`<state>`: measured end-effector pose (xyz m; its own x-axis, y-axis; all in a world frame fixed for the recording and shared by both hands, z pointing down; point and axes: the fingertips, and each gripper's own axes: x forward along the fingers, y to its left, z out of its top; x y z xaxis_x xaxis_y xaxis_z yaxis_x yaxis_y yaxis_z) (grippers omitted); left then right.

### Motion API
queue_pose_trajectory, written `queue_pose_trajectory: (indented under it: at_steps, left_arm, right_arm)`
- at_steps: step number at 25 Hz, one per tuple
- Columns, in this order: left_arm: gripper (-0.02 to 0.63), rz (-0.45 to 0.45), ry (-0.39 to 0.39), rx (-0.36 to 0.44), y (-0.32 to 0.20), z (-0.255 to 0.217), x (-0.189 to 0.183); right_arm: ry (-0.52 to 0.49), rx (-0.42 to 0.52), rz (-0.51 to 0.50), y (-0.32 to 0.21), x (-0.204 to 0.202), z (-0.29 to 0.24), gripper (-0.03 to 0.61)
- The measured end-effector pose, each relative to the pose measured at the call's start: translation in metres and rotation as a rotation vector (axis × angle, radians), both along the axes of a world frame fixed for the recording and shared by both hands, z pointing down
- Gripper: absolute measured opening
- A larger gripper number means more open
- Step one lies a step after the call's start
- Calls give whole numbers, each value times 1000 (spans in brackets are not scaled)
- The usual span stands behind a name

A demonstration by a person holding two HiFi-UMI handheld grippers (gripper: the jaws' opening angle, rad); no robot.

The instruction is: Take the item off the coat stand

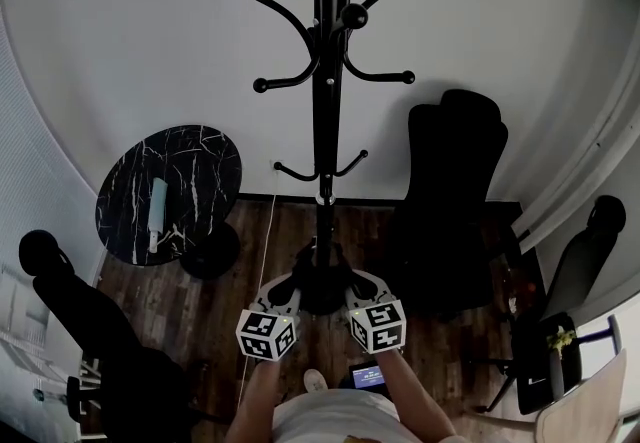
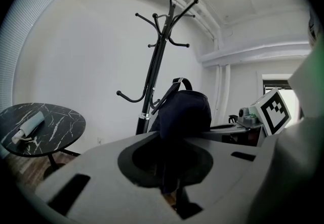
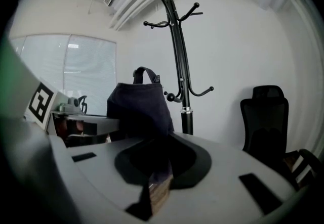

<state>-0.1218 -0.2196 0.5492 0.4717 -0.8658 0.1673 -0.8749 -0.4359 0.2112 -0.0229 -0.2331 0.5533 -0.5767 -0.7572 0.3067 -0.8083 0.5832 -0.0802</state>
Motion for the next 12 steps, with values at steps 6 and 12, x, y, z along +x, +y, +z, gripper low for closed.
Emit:
queue_pose_trajectory:
  at_steps: [6,12]
  left_arm:
    - [31,-25,26,19,12,-17,8]
    - [31,-40,31,8,40,-24,21]
  right_arm:
    - [-22,25,-21,9,7,-18,35]
    - [-35,27,-41,33,20,-26,35]
